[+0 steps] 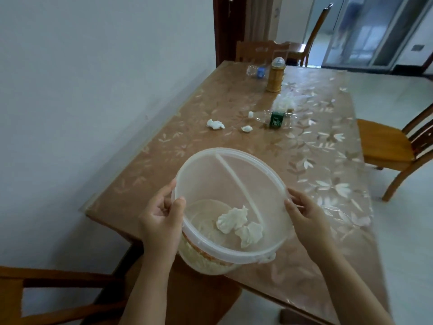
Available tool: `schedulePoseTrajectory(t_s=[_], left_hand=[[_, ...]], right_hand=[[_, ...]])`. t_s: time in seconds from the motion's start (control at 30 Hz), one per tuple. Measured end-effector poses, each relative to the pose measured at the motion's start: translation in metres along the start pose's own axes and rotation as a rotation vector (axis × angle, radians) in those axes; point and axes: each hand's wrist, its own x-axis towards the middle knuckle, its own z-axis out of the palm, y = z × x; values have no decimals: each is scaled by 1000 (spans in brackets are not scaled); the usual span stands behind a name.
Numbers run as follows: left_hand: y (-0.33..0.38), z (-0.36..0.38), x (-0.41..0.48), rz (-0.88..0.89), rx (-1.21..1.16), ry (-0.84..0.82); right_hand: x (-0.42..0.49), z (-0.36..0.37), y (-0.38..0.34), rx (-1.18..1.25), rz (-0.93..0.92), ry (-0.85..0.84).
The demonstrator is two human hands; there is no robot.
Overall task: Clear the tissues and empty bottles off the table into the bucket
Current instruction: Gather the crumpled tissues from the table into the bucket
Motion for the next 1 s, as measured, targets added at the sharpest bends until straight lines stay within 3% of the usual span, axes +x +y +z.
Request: schedulePoseTrajectory(t_s=[0.47, 0.83, 1.0], left_hand=[[28, 151, -102, 36, 8, -351], [51, 256, -101, 201, 6, -651], [46, 293, -111, 183, 6, -739]], right_hand=[[-37, -196, 61, 127, 97, 273], [-35, -270, 85, 165, 138, 563], [-33, -298, 98, 179, 127, 639]])
